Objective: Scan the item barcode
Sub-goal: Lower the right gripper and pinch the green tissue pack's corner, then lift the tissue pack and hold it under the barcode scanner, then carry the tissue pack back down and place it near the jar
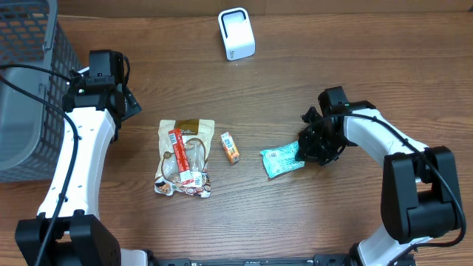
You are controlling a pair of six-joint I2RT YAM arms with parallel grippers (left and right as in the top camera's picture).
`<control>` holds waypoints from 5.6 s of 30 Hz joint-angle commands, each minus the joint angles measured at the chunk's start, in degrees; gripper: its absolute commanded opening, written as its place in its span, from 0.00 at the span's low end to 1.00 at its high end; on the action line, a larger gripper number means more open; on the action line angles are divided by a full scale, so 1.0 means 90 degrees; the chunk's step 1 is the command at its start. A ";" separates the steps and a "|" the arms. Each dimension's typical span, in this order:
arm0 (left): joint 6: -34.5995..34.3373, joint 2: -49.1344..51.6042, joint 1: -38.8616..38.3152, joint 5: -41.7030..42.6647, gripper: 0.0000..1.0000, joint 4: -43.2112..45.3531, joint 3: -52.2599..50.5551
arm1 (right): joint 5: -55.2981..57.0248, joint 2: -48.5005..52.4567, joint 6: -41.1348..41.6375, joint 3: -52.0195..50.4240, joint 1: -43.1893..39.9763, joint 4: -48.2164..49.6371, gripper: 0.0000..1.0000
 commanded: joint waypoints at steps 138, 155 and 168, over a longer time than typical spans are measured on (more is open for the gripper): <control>0.0117 0.0027 -0.0017 -0.0085 1.00 0.0015 0.0104 | 0.4510 0.0906 -0.0049 0.5559 0.2489 -0.1744 0.04; 0.0117 0.0027 -0.0017 -0.0085 1.00 0.0015 0.0104 | 0.3563 0.0971 -0.0053 0.3060 0.0770 -0.1940 0.04; 0.0117 0.0027 -0.0017 -0.0085 1.00 0.0015 0.0104 | 0.3067 0.0852 0.1117 0.3135 0.0595 -0.1285 0.67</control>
